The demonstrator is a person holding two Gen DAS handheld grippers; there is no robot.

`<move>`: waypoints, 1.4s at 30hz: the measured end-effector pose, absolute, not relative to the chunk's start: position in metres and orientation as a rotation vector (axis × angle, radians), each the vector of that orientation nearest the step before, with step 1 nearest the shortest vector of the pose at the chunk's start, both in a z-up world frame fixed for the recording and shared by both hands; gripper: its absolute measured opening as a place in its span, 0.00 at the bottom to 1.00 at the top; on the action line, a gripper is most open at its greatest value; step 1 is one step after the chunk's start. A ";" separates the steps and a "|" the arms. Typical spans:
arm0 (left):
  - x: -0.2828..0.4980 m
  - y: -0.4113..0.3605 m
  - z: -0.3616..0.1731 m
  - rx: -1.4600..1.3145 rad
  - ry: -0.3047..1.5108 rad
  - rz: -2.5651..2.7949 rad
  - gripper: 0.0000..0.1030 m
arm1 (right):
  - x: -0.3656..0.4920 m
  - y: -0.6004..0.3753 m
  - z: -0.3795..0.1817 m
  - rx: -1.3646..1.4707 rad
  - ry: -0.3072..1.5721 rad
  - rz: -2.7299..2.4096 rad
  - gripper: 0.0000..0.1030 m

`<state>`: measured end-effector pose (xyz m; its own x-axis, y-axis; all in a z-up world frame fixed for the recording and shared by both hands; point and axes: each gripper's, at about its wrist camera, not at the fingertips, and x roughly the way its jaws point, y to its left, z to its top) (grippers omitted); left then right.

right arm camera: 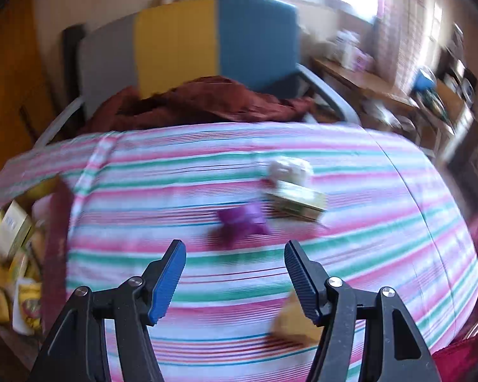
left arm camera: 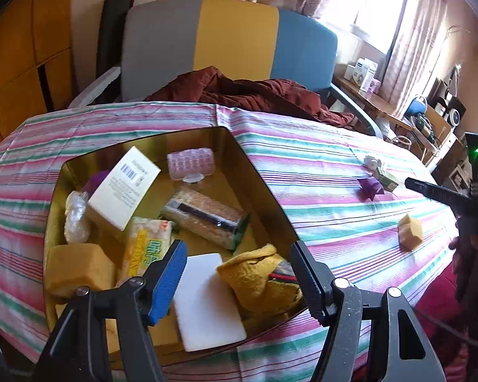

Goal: Organize objects
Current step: 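Move both grippers back over the table toward the remaining items, then reach left toward the last purple packet while right moves toward the wrapped white ball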

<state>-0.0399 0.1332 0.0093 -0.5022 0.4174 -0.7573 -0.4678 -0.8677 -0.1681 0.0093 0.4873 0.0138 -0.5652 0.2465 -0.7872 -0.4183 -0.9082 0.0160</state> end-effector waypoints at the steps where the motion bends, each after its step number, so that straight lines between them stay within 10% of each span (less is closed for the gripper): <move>1: -0.040 0.137 0.010 -1.160 0.089 2.344 0.66 | 0.013 0.503 0.011 -1.176 0.343 2.435 0.63; 13: -0.044 0.205 0.018 -1.132 0.180 2.222 0.66 | 0.058 0.595 -0.010 -0.974 0.826 2.210 0.63; 42: -0.063 0.405 -0.040 -1.226 0.443 1.920 0.66 | 0.062 0.606 -0.023 -1.004 1.055 2.228 0.63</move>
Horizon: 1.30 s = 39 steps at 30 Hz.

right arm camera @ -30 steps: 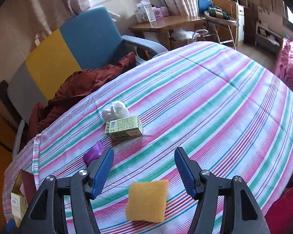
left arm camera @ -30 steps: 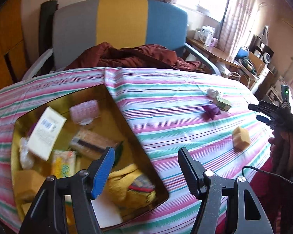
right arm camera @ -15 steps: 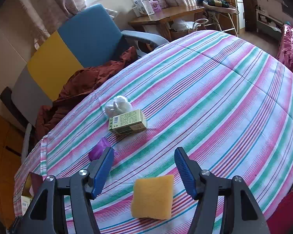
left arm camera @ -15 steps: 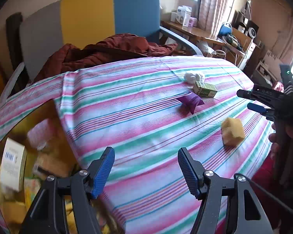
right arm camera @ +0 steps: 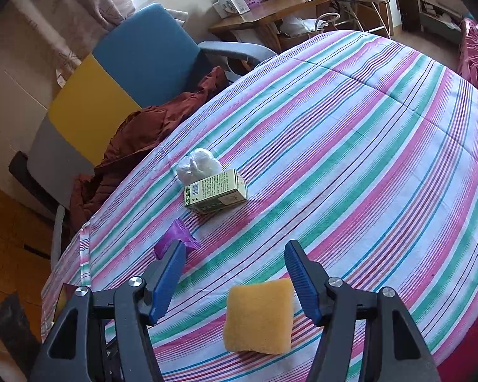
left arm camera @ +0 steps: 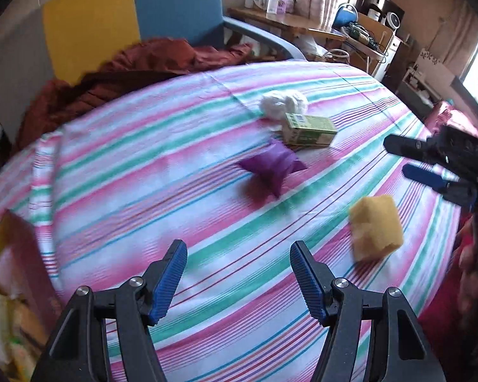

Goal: Organize objects
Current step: 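Reach left toward the last purple packet while right moves toward the wrapped white ball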

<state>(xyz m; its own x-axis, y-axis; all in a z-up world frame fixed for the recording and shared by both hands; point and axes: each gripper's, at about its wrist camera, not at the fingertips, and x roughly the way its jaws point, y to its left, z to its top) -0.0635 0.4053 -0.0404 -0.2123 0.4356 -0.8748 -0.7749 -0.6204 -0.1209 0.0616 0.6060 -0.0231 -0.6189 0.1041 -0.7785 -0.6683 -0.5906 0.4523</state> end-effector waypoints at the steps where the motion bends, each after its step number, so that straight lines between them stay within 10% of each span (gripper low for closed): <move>1: -0.066 0.410 -0.042 -1.252 0.421 1.910 0.66 | 0.061 0.606 -0.023 -1.005 1.058 2.231 0.63; 17: -0.076 0.517 -0.071 -0.943 0.827 1.849 0.79 | 0.055 0.605 -0.030 -1.052 1.107 2.253 0.64; 19: -0.084 0.520 -0.081 -0.991 0.793 1.827 0.65 | 0.054 0.605 -0.032 -1.061 1.109 2.246 0.64; 20: -0.088 0.519 -0.085 -1.031 0.769 1.806 0.39 | 0.054 0.606 -0.033 -1.064 1.111 2.243 0.64; 39: -0.064 0.419 -0.088 -1.189 0.416 1.880 0.37 | -0.022 0.600 -0.022 -1.288 0.773 2.324 0.63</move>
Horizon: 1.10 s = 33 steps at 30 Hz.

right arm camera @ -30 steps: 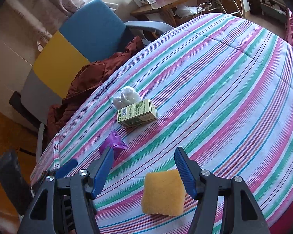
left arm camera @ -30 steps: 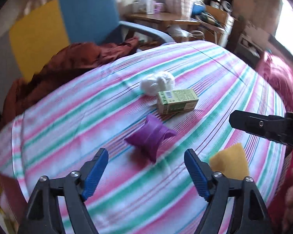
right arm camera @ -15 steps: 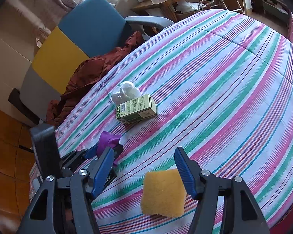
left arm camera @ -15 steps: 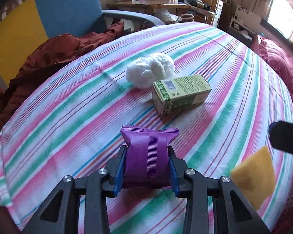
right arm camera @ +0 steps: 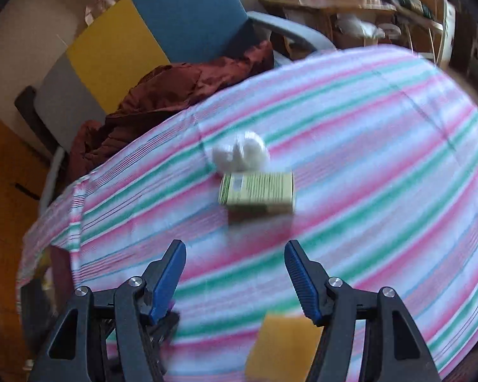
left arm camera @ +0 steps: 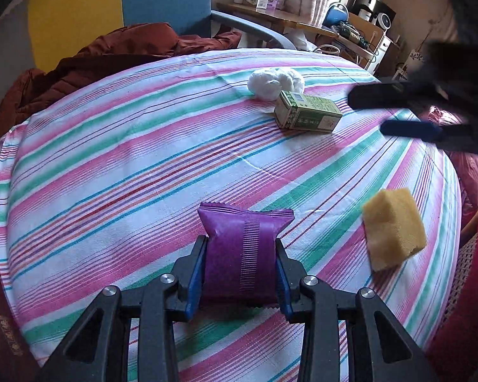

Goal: Organize objects
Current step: 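Reach left toward the last purple packet while right moves toward the wrapped white ball, then grasp the wrapped white ball with right while left grasps the purple packet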

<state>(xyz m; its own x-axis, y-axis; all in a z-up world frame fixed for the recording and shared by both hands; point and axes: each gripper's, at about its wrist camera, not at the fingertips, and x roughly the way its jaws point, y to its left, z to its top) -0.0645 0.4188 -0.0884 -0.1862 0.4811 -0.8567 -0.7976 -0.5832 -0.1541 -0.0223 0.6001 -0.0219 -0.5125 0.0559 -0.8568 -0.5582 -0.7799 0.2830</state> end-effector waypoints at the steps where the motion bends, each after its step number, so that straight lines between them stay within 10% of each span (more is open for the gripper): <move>1: -0.065 0.419 -0.089 -1.193 0.412 1.878 0.37 | -0.031 0.606 -0.022 -1.294 0.739 2.313 0.63; 12: -0.068 0.414 -0.089 -1.185 0.372 1.870 0.37 | -0.138 0.643 -0.074 -1.427 0.546 2.231 0.63; 17: -0.068 0.411 -0.089 -1.177 0.355 1.873 0.38 | -0.150 0.620 -0.083 -1.485 0.495 2.294 0.36; 33: -0.035 0.374 -0.083 -1.176 0.401 1.959 0.38 | -0.091 0.514 -0.060 -1.675 0.633 2.551 0.36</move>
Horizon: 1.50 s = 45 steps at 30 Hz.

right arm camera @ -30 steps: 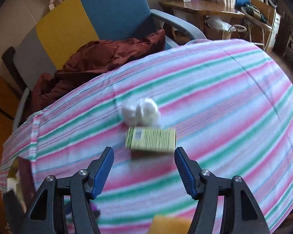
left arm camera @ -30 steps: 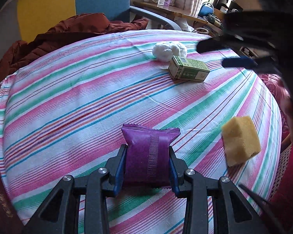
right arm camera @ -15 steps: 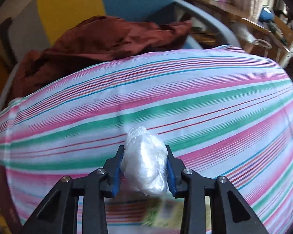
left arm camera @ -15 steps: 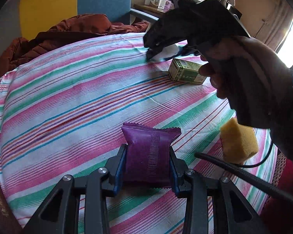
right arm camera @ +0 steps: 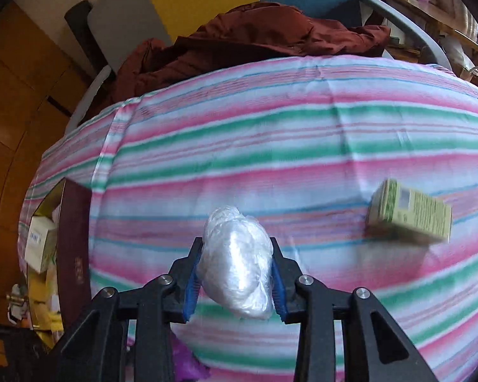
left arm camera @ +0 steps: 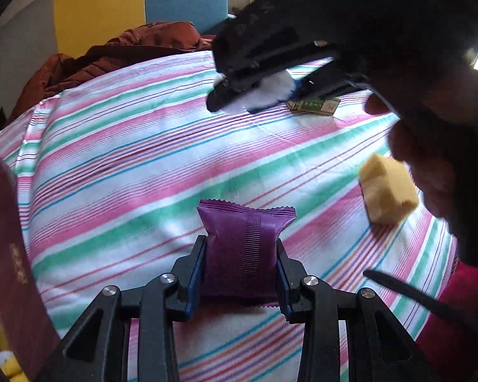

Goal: Organize objects
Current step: 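Grasp the wrapped white ball with right while left grasps the purple packet, then carry the purple packet to the tray with left while right carries the white ball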

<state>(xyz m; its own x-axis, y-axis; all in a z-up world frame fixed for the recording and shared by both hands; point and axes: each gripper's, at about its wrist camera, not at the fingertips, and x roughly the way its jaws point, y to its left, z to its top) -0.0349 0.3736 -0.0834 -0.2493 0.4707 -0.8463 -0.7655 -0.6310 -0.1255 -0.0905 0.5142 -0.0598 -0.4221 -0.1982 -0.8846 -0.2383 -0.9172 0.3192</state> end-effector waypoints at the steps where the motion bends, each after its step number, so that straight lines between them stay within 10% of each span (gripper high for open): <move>1: -0.032 0.372 -0.084 -1.162 0.411 1.969 0.38 | -0.083 0.511 -0.060 -1.676 0.629 2.545 0.36; 45: -0.015 0.358 -0.093 -1.013 0.458 2.086 0.40 | -0.072 0.513 -0.088 -1.674 0.465 2.408 0.39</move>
